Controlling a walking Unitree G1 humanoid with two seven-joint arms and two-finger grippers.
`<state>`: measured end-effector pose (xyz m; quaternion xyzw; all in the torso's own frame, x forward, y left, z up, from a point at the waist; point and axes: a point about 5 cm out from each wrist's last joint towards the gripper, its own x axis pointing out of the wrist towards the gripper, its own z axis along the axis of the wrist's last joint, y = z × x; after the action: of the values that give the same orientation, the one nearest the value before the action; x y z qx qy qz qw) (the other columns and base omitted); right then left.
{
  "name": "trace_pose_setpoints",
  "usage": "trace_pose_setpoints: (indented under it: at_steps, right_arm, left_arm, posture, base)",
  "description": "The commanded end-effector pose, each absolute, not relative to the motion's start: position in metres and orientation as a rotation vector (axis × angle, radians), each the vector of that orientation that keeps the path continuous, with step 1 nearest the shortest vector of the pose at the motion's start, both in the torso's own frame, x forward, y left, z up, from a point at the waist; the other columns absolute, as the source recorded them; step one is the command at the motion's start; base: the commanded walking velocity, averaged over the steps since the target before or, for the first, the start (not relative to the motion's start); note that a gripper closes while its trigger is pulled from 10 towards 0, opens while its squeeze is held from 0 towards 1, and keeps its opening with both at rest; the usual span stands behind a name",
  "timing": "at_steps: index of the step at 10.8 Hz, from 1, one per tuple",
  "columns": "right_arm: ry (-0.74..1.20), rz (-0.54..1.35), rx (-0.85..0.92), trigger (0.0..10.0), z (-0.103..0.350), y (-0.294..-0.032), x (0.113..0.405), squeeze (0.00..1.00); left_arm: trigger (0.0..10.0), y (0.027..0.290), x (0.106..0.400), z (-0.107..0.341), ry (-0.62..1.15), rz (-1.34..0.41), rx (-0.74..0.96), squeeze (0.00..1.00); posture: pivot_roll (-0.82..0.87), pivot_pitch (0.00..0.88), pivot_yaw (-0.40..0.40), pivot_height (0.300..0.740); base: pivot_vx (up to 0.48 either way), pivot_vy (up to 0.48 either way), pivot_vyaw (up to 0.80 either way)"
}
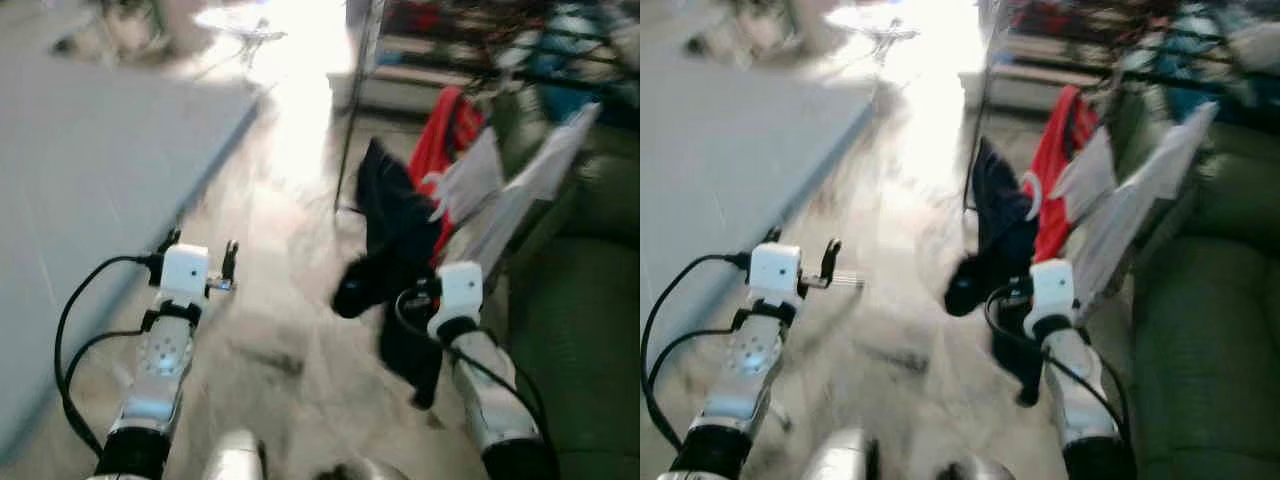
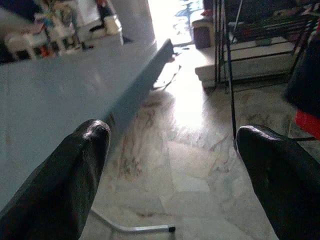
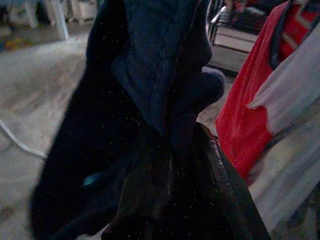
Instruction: Hang hanger
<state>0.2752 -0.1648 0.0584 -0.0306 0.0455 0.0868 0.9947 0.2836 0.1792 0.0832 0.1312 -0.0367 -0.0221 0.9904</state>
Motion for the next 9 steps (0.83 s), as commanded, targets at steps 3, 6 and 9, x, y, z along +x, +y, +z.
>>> trace_pose_setpoints:
  at_steps: [3,6,9]
  right_arm:
    - [0.062,0.188,-0.068,10.0,0.064,-0.164,0.279,0.0]
    - [0.106,0.251,-0.059,10.0,0.057,-0.16,0.276,0.0]
    - [0.104,0.353,-0.067,10.0,0.059,-0.154,0.273,0.0]
  left_arm:
    - [10.0,0.179,0.285,0.084,-0.078,-0.032,0.258,0.0]
    - [10.0,0.176,0.282,0.069,0.005,-0.041,0.286,0.0]
    - [10.0,0.172,0.282,0.066,0.029,-0.041,0.298,0.0]
  posture:
    - [0.05,0.084,-0.081,0.74]
    - [0.06,0.082,-0.09,0.74]
    - [0.04,0.094,-0.089,0.74]
  base:
    - [0.0,-0.32,0.53]
    - [0.0,0.0,0.8]
    - [0.0,0.0,0.8]
